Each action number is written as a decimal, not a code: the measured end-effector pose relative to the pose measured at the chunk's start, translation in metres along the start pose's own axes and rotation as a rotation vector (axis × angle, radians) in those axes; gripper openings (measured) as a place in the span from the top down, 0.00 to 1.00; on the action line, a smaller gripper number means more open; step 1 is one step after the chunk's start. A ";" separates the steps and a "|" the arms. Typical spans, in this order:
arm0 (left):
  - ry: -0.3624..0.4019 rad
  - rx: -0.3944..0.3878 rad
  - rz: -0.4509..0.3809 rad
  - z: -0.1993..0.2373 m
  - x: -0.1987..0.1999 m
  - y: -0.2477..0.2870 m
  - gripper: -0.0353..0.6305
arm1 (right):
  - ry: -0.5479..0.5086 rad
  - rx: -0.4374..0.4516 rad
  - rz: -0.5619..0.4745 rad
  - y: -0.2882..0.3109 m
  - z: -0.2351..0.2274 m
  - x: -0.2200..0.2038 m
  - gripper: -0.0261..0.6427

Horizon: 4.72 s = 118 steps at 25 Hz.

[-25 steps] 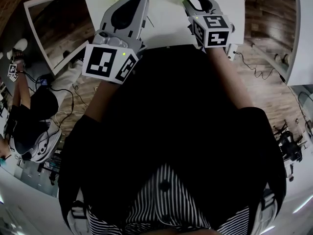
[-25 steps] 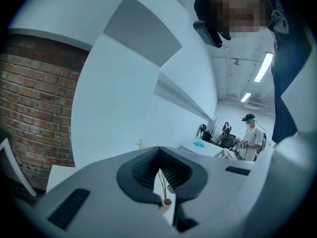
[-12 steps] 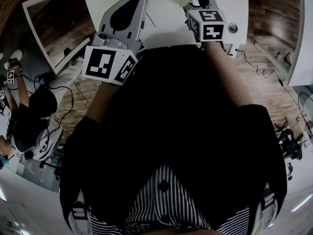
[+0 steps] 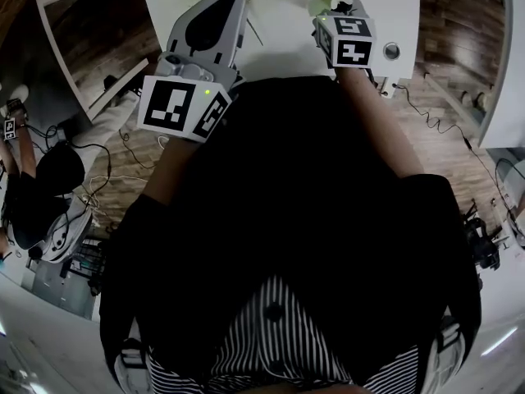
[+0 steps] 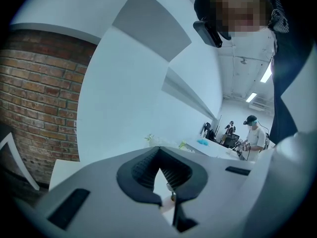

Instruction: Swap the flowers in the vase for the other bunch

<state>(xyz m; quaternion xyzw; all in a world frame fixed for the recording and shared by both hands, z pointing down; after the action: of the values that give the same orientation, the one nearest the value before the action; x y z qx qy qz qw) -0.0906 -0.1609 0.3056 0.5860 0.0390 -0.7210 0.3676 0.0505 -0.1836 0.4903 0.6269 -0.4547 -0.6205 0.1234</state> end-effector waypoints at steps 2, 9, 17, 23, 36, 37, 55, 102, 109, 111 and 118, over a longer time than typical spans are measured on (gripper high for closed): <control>0.017 0.004 0.004 -0.001 0.000 -0.001 0.94 | -0.016 -0.012 0.003 0.000 -0.002 -0.001 0.93; 0.018 0.004 0.001 -0.002 -0.001 0.000 0.94 | -0.033 -0.036 0.008 0.000 -0.007 -0.005 0.93; 0.036 0.002 0.006 -0.014 -0.005 0.002 0.94 | -0.034 -0.037 -0.032 -0.016 -0.003 -0.001 0.93; 0.056 -0.003 0.004 -0.026 -0.006 -0.003 0.94 | -0.064 -0.059 -0.071 -0.032 0.003 0.001 0.93; 0.086 -0.003 0.006 -0.055 -0.017 -0.018 0.94 | -0.090 -0.059 -0.184 -0.076 0.014 0.006 0.94; 0.085 -0.001 0.005 -0.056 -0.017 -0.020 0.94 | -0.095 -0.054 -0.189 -0.078 0.017 0.007 0.94; 0.074 0.074 -0.022 -0.065 -0.016 -0.036 0.94 | -0.184 -0.001 -0.345 -0.131 0.047 0.038 0.94; -0.157 0.380 -0.133 0.059 -0.052 -0.130 0.94 | 0.229 0.205 0.483 0.122 0.067 -0.095 0.94; -0.170 0.371 -0.116 0.067 -0.058 -0.134 0.94 | 0.220 0.126 0.493 0.139 0.052 -0.102 0.92; -0.180 0.369 -0.109 0.076 -0.060 -0.132 0.94 | 0.176 0.117 0.500 0.146 0.054 -0.101 0.87; -0.201 0.339 -0.097 0.099 -0.068 -0.116 0.94 | 0.061 0.067 0.479 0.149 0.053 -0.093 0.76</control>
<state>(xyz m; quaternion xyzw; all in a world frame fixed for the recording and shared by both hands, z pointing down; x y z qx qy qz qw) -0.2347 -0.0922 0.3518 0.5622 -0.0917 -0.7888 0.2307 -0.0421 -0.1775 0.6491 0.5233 -0.6070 -0.5389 0.2595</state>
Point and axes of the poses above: the fingertips, and each gripper's own axes: y forward along the fingers, z to its left, x out of its top, the point moved 2 cm from there along -y, backward along the fingers, and after that the axes turned 3 degrees about z, right-handed, at the moved point
